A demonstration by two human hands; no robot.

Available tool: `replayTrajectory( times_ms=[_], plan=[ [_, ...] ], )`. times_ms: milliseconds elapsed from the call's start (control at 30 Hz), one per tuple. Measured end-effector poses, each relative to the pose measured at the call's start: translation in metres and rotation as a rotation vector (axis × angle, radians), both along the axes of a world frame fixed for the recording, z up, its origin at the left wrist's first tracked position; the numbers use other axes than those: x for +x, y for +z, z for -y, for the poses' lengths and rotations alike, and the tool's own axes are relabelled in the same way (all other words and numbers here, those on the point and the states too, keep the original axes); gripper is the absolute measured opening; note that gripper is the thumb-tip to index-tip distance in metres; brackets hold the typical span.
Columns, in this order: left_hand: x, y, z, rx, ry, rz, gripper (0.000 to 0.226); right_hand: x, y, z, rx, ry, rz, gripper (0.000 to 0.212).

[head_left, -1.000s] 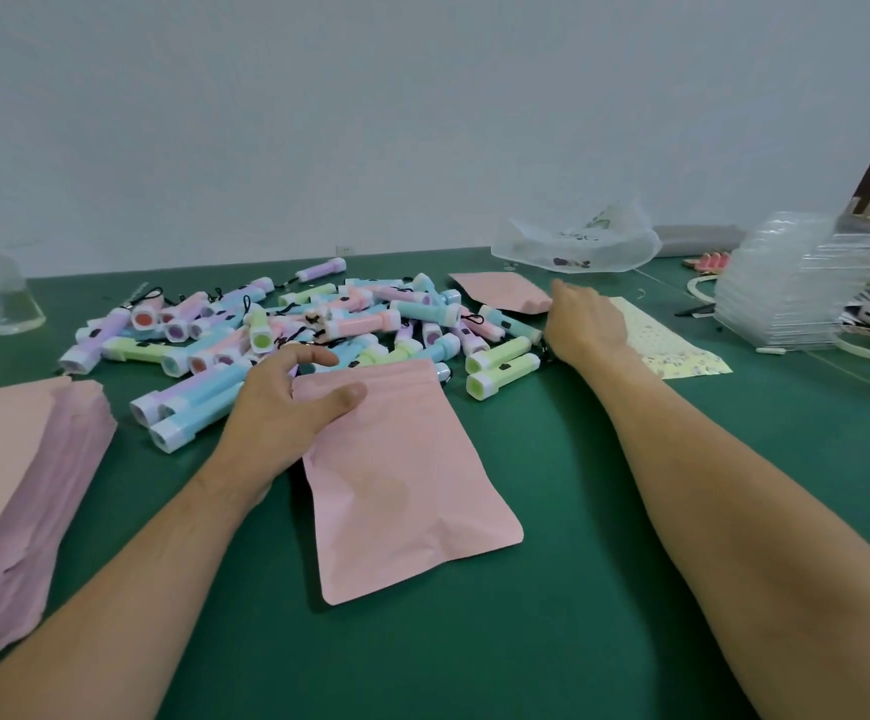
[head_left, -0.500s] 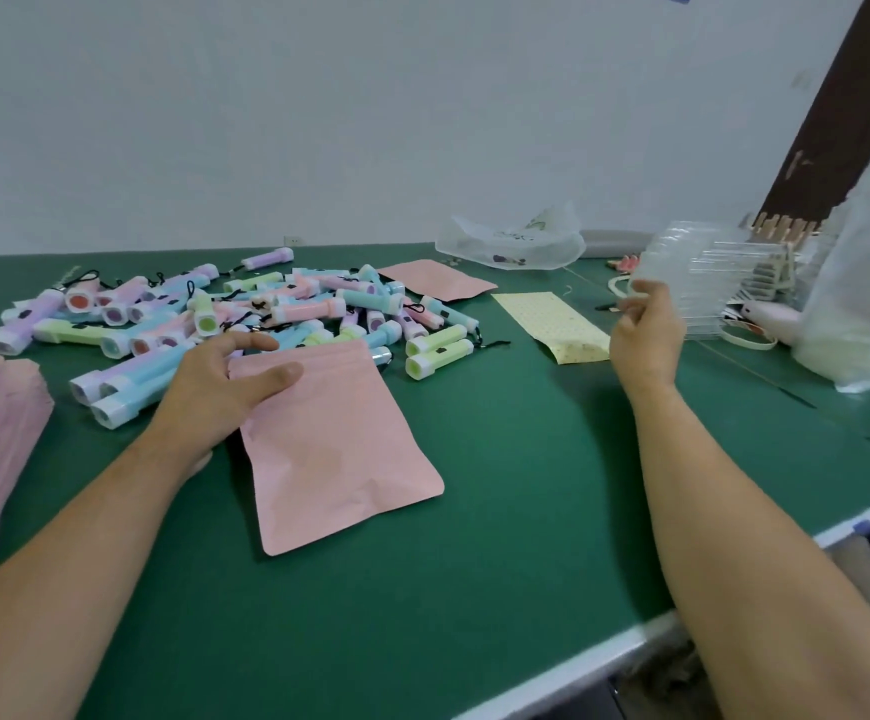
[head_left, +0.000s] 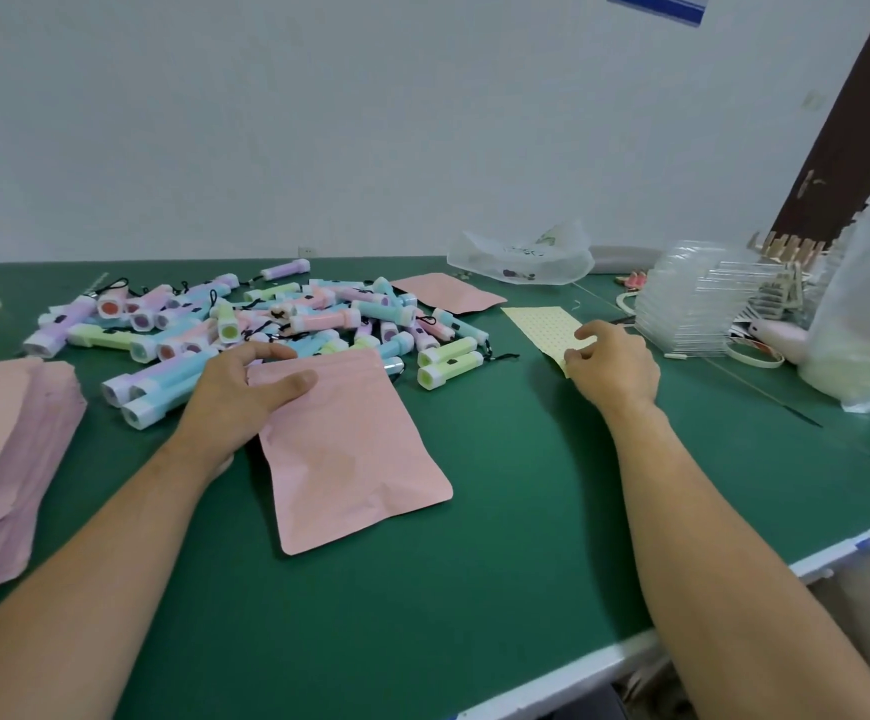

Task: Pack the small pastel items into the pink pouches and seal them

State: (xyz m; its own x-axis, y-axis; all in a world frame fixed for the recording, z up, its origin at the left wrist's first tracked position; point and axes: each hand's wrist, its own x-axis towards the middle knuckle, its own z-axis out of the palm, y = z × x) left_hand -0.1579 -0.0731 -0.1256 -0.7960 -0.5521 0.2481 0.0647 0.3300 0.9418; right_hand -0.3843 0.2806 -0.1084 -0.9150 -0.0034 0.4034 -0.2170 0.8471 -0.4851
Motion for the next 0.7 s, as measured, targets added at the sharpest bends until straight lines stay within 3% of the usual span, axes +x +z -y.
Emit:
replayTrajectory(
  times_ms=[267,533,700],
  plan=[
    [0.0006,-0.0005,0.0002,0.046,-0.024,-0.029,0.021,0.0044,0.0016,0.0008,0.018,0.042,0.063,0.034],
    [0.0002,-0.0010,-0.0003,0.059,-0.032,-0.030,0.026,-0.0008,-0.0031,0.0020,-0.100,0.021,0.114,0.044],
    [0.0002,-0.0008,-0.0009,0.047,-0.022,-0.017,0.029,-0.0037,-0.0062,0.0028,-0.099,0.005,0.062,0.036]
  ],
)
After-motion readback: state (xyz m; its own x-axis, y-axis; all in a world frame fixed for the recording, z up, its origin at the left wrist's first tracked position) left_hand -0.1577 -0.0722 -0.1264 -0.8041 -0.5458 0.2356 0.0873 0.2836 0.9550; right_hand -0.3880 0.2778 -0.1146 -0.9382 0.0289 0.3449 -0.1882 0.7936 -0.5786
